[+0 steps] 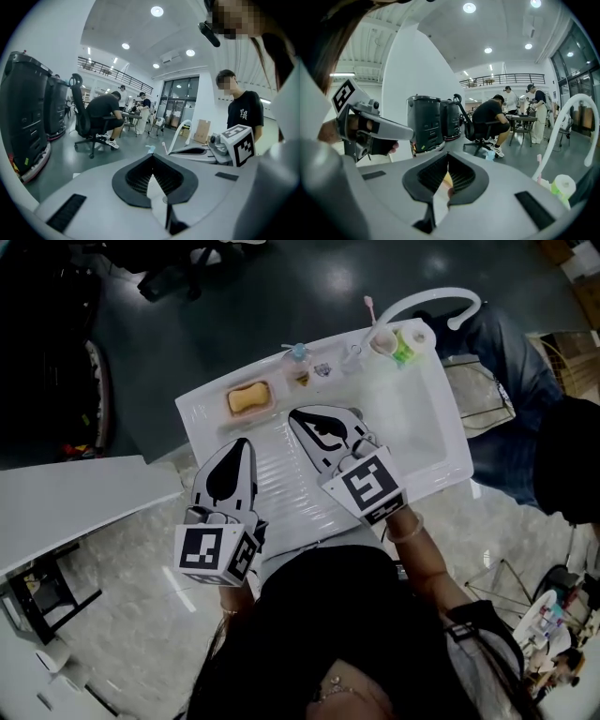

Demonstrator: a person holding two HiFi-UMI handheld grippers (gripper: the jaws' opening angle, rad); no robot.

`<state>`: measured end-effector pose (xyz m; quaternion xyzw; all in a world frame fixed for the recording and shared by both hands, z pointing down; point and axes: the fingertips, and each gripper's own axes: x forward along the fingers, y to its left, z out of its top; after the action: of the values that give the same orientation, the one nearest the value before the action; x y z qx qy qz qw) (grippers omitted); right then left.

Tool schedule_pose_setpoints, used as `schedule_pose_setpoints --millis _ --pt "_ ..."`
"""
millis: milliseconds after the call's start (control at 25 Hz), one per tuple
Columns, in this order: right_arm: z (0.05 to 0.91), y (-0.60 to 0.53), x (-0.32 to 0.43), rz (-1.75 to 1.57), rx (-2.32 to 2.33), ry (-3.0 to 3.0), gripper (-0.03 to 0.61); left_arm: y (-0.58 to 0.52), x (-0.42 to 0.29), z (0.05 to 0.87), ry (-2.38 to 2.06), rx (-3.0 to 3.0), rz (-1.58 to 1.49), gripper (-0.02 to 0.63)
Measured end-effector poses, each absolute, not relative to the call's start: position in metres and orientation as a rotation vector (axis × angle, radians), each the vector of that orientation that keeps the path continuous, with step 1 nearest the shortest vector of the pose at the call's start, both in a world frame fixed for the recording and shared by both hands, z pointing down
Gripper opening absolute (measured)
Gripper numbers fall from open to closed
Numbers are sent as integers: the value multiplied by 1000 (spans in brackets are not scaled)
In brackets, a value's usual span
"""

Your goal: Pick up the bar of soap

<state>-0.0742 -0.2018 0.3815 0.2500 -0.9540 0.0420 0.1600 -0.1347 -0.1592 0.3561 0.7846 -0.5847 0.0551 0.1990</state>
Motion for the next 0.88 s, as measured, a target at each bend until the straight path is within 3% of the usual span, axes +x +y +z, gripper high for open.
schedule_pose_setpoints --millis 880 --pt "490 -239 -158 -121 410 -2424 11 -162 -217 413 -1641 2049 103 8"
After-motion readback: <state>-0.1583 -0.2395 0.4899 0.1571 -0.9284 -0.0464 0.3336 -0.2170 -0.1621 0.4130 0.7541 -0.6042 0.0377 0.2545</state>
